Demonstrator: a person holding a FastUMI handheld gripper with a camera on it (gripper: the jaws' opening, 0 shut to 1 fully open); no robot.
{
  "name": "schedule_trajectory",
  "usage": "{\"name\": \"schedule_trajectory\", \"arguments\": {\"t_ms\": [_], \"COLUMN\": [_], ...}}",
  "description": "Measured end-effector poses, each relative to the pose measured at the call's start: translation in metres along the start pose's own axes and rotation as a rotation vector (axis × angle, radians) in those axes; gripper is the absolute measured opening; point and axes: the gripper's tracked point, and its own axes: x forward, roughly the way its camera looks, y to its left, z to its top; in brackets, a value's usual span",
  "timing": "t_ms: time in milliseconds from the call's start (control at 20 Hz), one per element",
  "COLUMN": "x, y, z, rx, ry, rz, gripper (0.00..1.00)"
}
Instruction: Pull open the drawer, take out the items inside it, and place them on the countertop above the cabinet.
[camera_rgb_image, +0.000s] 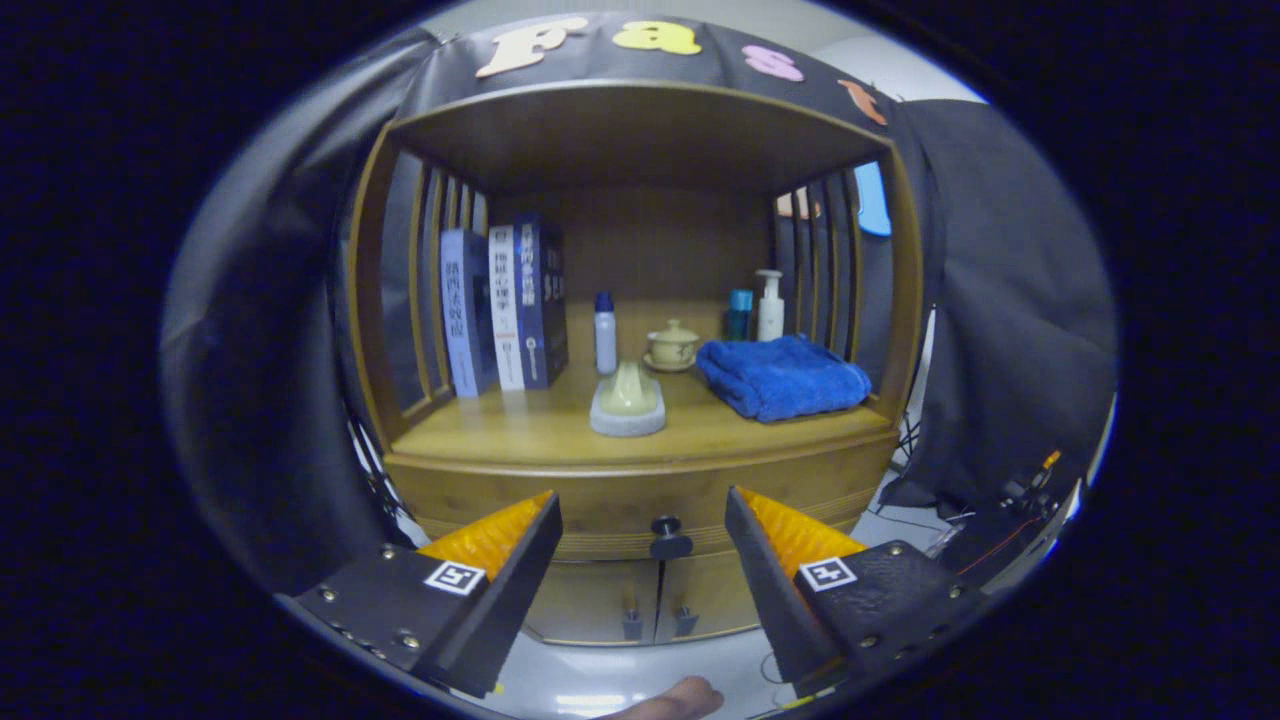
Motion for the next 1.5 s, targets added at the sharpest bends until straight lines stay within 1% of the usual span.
{"name": "schedule_trajectory", "arguments": {"t_ms": [50,150,300,500,600,750,800,850,1000,1150,1250,1300,1400,1500], "x": [-0.012,-0.033,-0.059,-0.086,-0.090,-0.095,-0.096,-0.094,-0.092,-0.084,-0.080,-0.078,-0.075,-0.071], "y": [0.000,-0.005,0.003,-0.013,-0.016,-0.029,-0.028,-0.026,-0.030,-0.018,-0.021,-0.020,-0.010,-0.013], "z": [0.006,0.014,0.030,0.028,0.027,0.023,0.021,0.019,0.004,-0.007,-0.016,-0.017,-0.011,-0.009], "rx": [0.000,-0.042,-0.044,-0.009,-0.008,-0.012,-0.008,-0.012,-0.042,-0.058,-0.076,-0.076,-0.073,-0.079], "ry": [-0.006,-0.007,-0.040,-0.039,-0.043,-0.034,-0.040,-0.040,-0.011,-0.016,0.006,0.018,-0.001,-0.017], "rz": [0.009,0.005,0.056,0.035,0.040,0.004,0.009,0.015,-0.003,0.020,0.001,-0.003,0.018,0.009], "gripper": [0.99,0.99,0.99,0.99,0.99,0.99,0.99,0.99,0.99,0.99,0.99,0.99,0.99,0.99]}}
